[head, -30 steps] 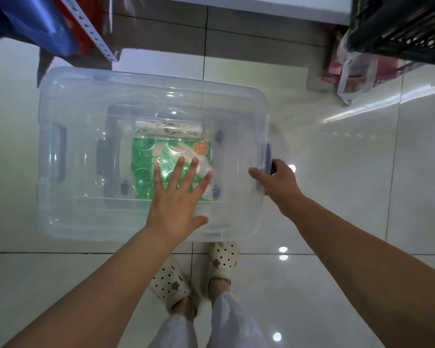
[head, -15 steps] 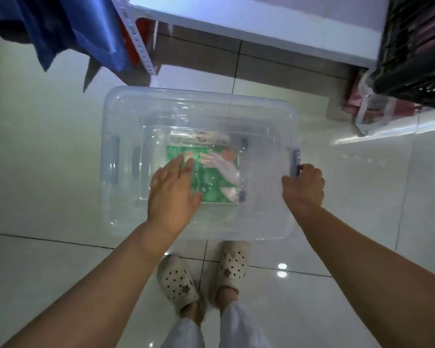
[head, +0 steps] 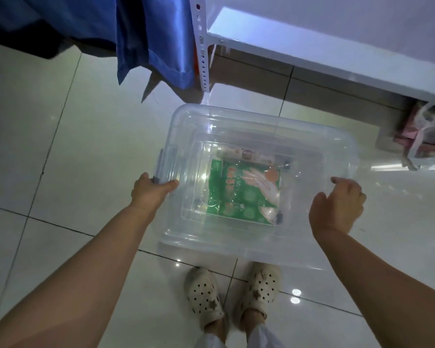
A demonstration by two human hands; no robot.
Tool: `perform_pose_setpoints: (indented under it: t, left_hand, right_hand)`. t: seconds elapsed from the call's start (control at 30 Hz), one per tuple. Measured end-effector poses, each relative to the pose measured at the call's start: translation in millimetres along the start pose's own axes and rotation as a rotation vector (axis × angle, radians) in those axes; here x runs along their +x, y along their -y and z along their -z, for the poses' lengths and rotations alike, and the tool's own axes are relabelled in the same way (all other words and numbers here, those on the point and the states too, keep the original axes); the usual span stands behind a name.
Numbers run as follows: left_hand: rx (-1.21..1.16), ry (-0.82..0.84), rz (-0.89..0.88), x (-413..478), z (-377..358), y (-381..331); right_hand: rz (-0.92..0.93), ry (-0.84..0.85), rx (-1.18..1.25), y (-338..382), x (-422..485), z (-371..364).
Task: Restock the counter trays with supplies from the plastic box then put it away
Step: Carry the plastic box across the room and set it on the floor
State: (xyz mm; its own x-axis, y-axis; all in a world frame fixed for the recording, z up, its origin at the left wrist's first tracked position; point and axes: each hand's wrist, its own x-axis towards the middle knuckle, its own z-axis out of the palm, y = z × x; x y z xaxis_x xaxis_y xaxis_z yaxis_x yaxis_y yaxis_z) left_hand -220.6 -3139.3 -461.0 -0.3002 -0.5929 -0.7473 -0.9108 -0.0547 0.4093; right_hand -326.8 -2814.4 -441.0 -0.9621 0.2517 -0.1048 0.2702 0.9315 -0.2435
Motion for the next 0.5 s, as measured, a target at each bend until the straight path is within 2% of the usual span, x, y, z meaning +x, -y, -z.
perform_pose_setpoints:
  t: [0.07,0.13,0.27,0.37,0.5]
  left_hand:
    - [0.165,-0.079,-0.060,3.5,1.8,1.3]
    - [0.222,-0.126,-0.135,2.0,-0.2,1.6]
    - [0.045,-0.080,-0.255,-7.7,-8.8,5.5]
    - [0.117,-0.169,-0.347,-12.6,-16.0,11.9]
    - [0.054,-0.160,-0.279,-13.9,-20.5,7.1]
  right_hand:
    - [-0.035,-0.037,-0.019,-13.0,2.8,1.8]
    - [-0.099,-0.033,-0.037,-27.4,5.5,2.4]
    - [-0.282,0.131,0.099,-48.9,11.7,-0.9]
    - [-0.361,0.267,0.190,-53.5,14.9,-2.8]
    - [-0.409,0.332,0.282,-60.6,23.6,-2.0]
